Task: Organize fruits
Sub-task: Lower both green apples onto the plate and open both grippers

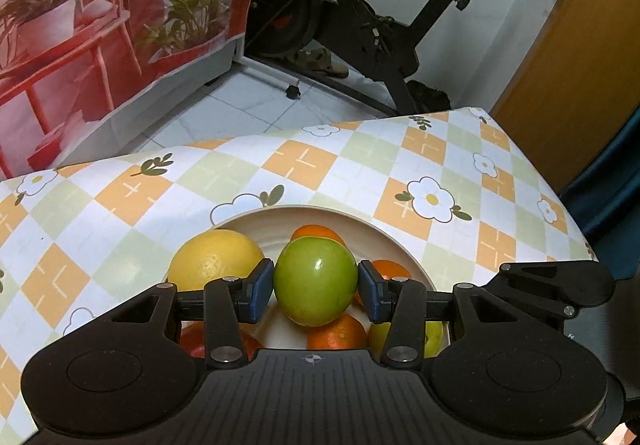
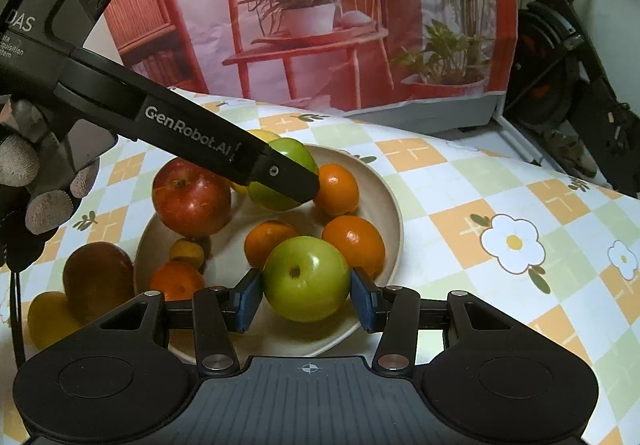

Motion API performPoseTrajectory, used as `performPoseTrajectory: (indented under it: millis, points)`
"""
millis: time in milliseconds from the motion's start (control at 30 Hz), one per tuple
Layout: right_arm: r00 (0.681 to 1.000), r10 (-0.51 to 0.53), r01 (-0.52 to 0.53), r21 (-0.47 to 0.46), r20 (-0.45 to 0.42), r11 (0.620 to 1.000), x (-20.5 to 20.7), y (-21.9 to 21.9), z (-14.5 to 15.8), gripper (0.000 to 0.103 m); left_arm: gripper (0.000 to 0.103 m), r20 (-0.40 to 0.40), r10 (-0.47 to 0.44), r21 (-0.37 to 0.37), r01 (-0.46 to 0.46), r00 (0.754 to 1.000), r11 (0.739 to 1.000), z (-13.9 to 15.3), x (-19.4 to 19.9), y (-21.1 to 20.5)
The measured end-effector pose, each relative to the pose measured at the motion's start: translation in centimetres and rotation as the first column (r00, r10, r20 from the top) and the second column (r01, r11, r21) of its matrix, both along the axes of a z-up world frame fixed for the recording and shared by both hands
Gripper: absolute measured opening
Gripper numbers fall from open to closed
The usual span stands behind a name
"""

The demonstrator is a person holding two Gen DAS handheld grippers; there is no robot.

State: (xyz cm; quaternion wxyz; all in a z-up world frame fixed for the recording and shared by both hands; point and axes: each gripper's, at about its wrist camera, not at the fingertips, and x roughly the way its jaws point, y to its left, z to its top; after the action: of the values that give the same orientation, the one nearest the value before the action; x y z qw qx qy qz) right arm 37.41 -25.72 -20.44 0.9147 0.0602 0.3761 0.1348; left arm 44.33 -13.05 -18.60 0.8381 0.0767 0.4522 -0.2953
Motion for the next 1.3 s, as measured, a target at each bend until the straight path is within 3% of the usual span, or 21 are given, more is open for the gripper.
performPoseTrajectory:
  millis: [400,733,1300]
  points:
    - [0.998,-0.060,0.059,0.014,0.033,0.998,0.7,-0.5,-0.5,0.044,0.049,-0.024,0.032,-0.005,-0.032,0.999,0.999,-0.2,1.1,-0.5]
    - [0.997,-0.072,0.072,-0.001,0.037,0.997,1.1,0.1,-0.4,0.045,0.049,0.010,0.057,-0.050,-0.057,0.998,0.997,1.3,0.8,0.3]
    - [0.972,-0.177,0.163,0.100,0.156,0.982,-5.0,0.6,4.6,0.045,0.049,0.139,0.155,-0.074,-0.146,0.978,0.987,6.1,-5.5,5.7]
